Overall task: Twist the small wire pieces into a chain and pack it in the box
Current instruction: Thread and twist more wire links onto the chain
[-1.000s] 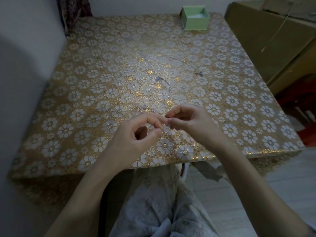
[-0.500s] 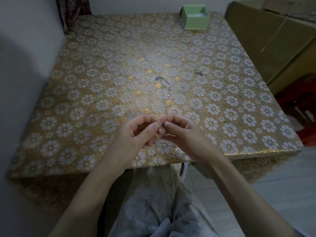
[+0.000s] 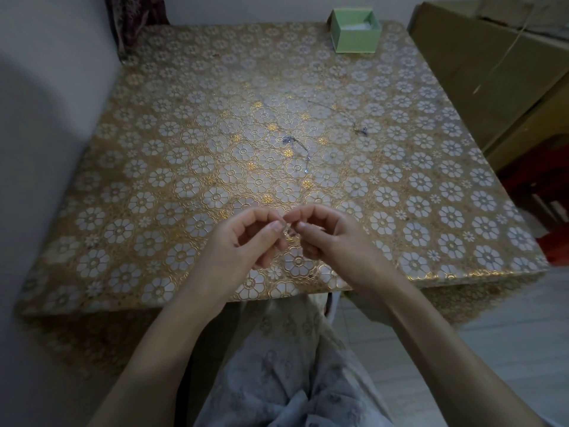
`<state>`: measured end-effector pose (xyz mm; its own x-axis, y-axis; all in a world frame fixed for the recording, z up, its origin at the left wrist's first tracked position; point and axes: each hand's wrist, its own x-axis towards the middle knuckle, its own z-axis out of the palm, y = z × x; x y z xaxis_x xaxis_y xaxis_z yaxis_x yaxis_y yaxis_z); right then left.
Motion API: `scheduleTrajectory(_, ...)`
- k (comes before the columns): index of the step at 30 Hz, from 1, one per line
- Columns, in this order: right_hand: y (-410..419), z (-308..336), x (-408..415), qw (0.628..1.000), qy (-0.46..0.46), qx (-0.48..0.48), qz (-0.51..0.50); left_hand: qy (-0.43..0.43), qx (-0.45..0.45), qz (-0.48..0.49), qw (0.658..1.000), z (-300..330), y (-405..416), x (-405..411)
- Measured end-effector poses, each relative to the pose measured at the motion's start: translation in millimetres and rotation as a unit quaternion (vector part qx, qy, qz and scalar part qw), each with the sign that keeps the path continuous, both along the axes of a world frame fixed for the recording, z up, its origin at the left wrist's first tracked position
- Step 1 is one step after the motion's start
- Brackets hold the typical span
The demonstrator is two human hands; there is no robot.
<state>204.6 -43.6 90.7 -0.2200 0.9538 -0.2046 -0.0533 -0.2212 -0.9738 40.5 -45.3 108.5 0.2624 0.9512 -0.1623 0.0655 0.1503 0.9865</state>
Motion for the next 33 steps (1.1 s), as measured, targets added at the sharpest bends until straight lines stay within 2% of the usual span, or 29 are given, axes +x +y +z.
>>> scheduleTrajectory(6, 2.3, 18.7, 15.2, 0.991, -0.128, 0.032, 0.016, 0.079, 0.022, -0.008, 0.997, -4.4, -0.2, -5.7)
scheduleTrajectory(12, 0.2, 24.4, 24.4, 0.967, -0.232, 0.039, 0.093, 0.106, 0.041, -0.007, 0.993, 0.6, 5.4, -15.4)
scheduleTrajectory(20, -6.3, 23.7, 25.4, 0.990, -0.133, 0.004, 0.044, 0.084, 0.064, 0.026, 0.994, 3.4, 5.6, -22.1)
scheduleTrajectory(30, -12.4, 24.1, 30.7, 0.995, -0.103, 0.006, -0.007, 0.028, 0.008, 0.111, 0.993, -7.1, 7.4, -31.7)
scheduleTrajectory(33, -14.0, 24.2, 32.0, 0.995, -0.101, -0.003, -0.018, 0.069, 0.010, 0.139, 0.988, -9.4, 9.5, -33.8)
